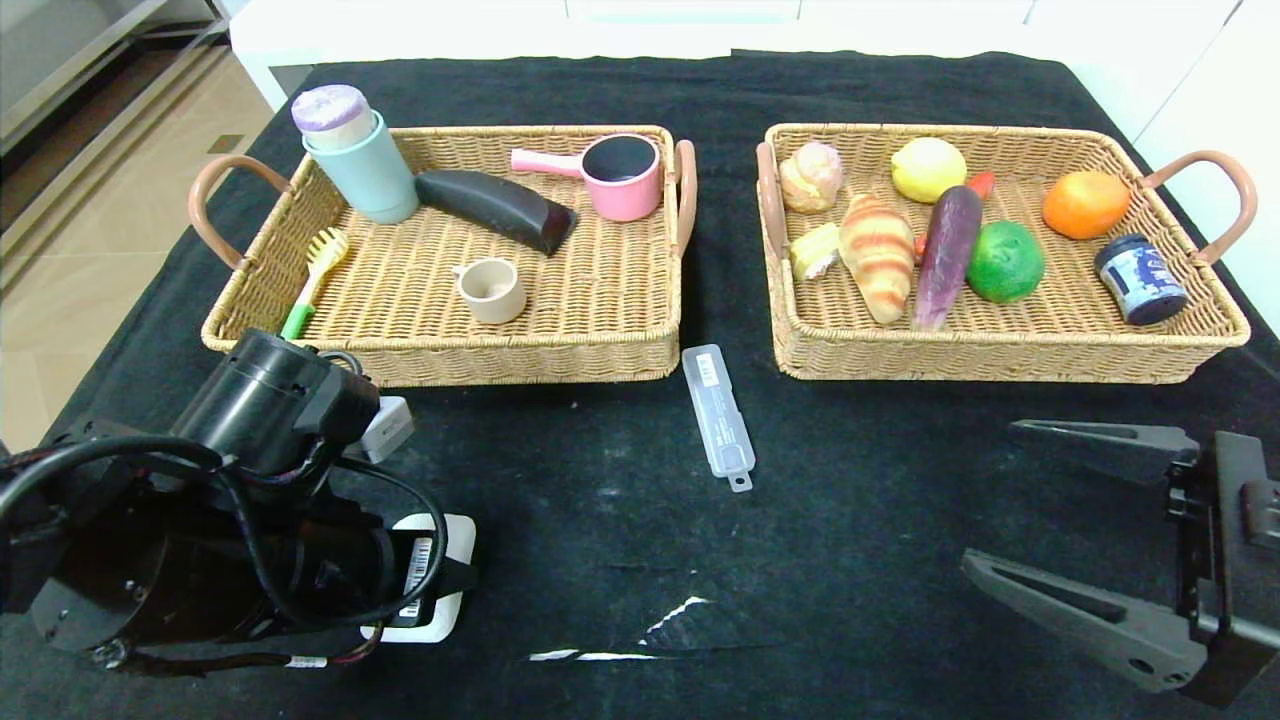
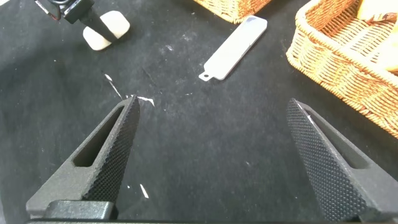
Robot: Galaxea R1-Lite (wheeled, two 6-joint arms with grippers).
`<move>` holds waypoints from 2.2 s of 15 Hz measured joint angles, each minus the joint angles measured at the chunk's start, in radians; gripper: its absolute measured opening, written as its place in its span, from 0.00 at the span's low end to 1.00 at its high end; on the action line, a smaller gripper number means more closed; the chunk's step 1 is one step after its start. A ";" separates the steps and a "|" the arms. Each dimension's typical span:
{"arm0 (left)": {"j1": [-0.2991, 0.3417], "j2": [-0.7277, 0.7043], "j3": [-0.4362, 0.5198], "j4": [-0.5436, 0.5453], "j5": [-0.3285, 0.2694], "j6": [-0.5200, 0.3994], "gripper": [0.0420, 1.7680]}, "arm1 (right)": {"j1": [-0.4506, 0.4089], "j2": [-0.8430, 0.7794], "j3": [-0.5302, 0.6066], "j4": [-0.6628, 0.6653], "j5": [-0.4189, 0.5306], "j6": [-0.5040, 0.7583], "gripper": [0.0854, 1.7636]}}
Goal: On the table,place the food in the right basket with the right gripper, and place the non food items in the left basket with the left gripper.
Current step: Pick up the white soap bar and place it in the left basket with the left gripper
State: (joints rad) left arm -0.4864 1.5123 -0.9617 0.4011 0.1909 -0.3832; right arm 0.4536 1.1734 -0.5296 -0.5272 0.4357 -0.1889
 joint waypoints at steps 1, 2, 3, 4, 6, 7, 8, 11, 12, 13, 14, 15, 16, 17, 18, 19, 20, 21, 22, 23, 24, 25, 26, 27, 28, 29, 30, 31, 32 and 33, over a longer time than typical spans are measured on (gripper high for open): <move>0.000 0.000 0.000 0.000 0.000 0.000 0.57 | 0.000 0.000 0.000 0.000 0.000 0.000 0.97; 0.000 -0.001 -0.002 0.000 -0.001 0.000 0.57 | 0.000 0.000 0.000 0.000 0.000 0.000 0.97; 0.000 -0.004 -0.004 0.002 -0.002 0.002 0.56 | 0.000 0.001 0.000 0.000 0.000 0.000 0.97; 0.000 -0.007 -0.005 0.003 -0.003 0.002 0.56 | 0.000 0.002 0.000 0.000 0.000 0.000 0.97; -0.003 -0.019 -0.009 0.005 -0.009 0.000 0.56 | 0.000 0.003 0.000 0.000 0.000 0.000 0.97; -0.003 -0.028 -0.012 0.005 -0.008 0.002 0.56 | 0.000 0.003 0.000 0.000 0.000 0.000 0.97; -0.003 -0.041 -0.016 0.007 -0.007 0.004 0.56 | 0.000 0.003 0.000 0.000 0.000 0.000 0.97; -0.003 -0.084 -0.030 0.011 -0.005 0.012 0.56 | 0.002 0.003 0.000 0.000 0.000 0.000 0.97; -0.003 -0.097 -0.033 0.005 -0.005 0.020 0.56 | 0.002 0.003 0.000 0.000 0.000 0.000 0.97; -0.003 -0.107 -0.037 -0.001 -0.006 0.026 0.56 | 0.003 0.003 0.001 0.000 0.000 0.000 0.97; -0.003 -0.115 -0.049 -0.011 -0.007 0.028 0.56 | 0.003 0.003 0.002 0.000 0.000 0.000 0.97; -0.003 -0.121 -0.065 -0.018 -0.009 0.028 0.56 | 0.003 0.003 0.002 0.000 0.000 0.000 0.97; -0.003 -0.126 -0.086 -0.023 -0.010 0.028 0.56 | 0.004 0.003 0.003 0.000 0.000 0.000 0.97; -0.003 -0.127 -0.113 -0.024 -0.012 0.030 0.56 | 0.004 0.003 0.003 -0.001 0.000 0.000 0.97; -0.003 -0.126 -0.140 -0.027 -0.014 0.033 0.56 | 0.004 0.003 0.004 -0.002 0.000 0.000 0.97; -0.002 -0.121 -0.167 -0.047 -0.016 0.037 0.56 | 0.005 0.002 0.004 -0.002 0.000 0.000 0.97; -0.002 -0.114 -0.191 -0.097 -0.017 0.043 0.56 | 0.005 0.001 0.004 -0.002 0.000 0.000 0.97; -0.001 -0.104 -0.205 -0.136 -0.018 0.054 0.56 | 0.005 0.000 0.003 -0.002 0.000 0.000 0.97; 0.000 -0.092 -0.221 -0.170 -0.018 0.071 0.56 | 0.004 -0.001 0.002 -0.002 0.000 0.000 0.97; 0.000 -0.077 -0.239 -0.192 -0.019 0.083 0.56 | 0.002 -0.003 0.002 -0.002 0.000 0.000 0.97; 0.000 -0.063 -0.258 -0.207 -0.019 0.087 0.56 | 0.001 -0.005 0.002 -0.002 0.000 0.000 0.97; 0.001 -0.048 -0.276 -0.222 -0.018 0.093 0.56 | 0.000 -0.007 0.001 -0.002 0.000 0.000 0.97; 0.003 -0.032 -0.293 -0.258 -0.018 0.096 0.56 | -0.001 -0.009 0.000 -0.002 0.000 0.000 0.97; 0.005 -0.016 -0.304 -0.299 -0.018 0.099 0.56 | -0.002 -0.010 0.000 -0.002 0.000 0.000 0.97; 0.008 0.000 -0.313 -0.340 -0.017 0.106 0.56 | -0.003 -0.011 -0.001 -0.003 0.000 0.000 0.97; 0.011 0.015 -0.322 -0.374 -0.017 0.118 0.56 | -0.003 -0.012 -0.001 -0.003 0.000 0.000 0.97; 0.013 0.029 -0.332 -0.391 -0.016 0.122 0.56 | -0.003 -0.014 -0.001 -0.002 -0.001 0.000 0.97; 0.013 0.043 -0.344 -0.402 -0.014 0.124 0.56 | -0.004 -0.016 -0.002 -0.002 -0.001 0.000 0.97; 0.014 0.060 -0.359 -0.406 -0.012 0.126 0.56 | -0.004 -0.017 -0.002 -0.001 -0.001 0.000 0.97; 0.014 0.076 -0.376 -0.408 -0.011 0.128 0.56 | -0.004 -0.018 -0.003 -0.002 -0.001 0.000 0.97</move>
State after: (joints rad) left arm -0.4719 1.5885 -1.3379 -0.0070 0.1798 -0.2549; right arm 0.4491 1.1551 -0.5323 -0.5291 0.4349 -0.1889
